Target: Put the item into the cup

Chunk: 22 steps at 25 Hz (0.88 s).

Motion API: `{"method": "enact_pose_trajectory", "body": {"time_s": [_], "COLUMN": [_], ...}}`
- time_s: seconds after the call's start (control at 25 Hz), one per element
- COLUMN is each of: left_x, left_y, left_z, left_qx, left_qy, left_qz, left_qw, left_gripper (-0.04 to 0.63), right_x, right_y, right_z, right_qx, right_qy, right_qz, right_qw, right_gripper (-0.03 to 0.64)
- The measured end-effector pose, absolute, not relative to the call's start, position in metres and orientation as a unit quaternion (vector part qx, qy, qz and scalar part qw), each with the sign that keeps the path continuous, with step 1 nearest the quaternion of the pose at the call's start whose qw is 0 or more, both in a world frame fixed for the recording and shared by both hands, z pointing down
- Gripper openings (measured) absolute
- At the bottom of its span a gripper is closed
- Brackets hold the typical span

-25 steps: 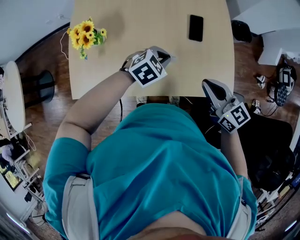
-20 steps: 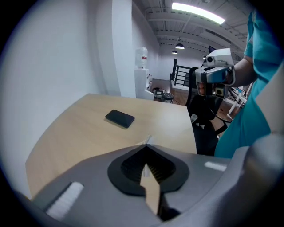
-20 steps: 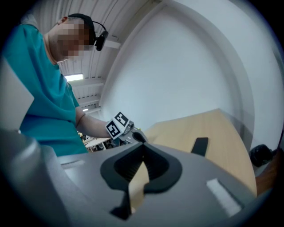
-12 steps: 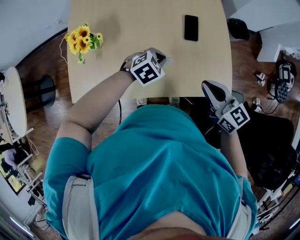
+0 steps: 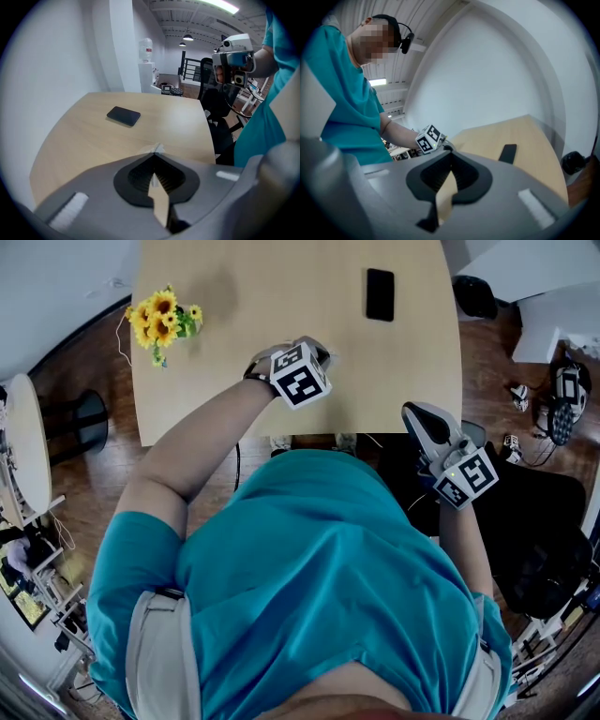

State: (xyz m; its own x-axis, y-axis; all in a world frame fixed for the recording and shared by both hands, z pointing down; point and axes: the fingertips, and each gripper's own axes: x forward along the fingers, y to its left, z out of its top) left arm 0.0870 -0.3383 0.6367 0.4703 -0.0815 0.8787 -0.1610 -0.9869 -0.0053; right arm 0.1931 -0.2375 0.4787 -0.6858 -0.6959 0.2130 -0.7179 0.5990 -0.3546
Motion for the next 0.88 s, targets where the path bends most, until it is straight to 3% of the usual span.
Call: {"method": "enact_pose_trajectory", "body": {"time_s": [0.72,0.88], "left_x": [0.091,0.087], "left_y": [-0.346,-0.354], "left_z": [0.661,0.646], "left_qx": [0.85,0.855], "left_qy": [-0.083,-0.116], "left_qz": [0.517,0.501], "left_qw": [0.05,0.061], "left_gripper": [0.006,0.063], "right_x": [0.203,0.205], "right_y": [-0.231,-0.233], "right_z": [0.479,0.478], "right_qx": [0.402,0.397], "right_qy": [-0.891,-0.894], "right_qz": [0.21,0.208], "right_qw": [0.025,0.021], "right_gripper": [0.002,0.002]}}
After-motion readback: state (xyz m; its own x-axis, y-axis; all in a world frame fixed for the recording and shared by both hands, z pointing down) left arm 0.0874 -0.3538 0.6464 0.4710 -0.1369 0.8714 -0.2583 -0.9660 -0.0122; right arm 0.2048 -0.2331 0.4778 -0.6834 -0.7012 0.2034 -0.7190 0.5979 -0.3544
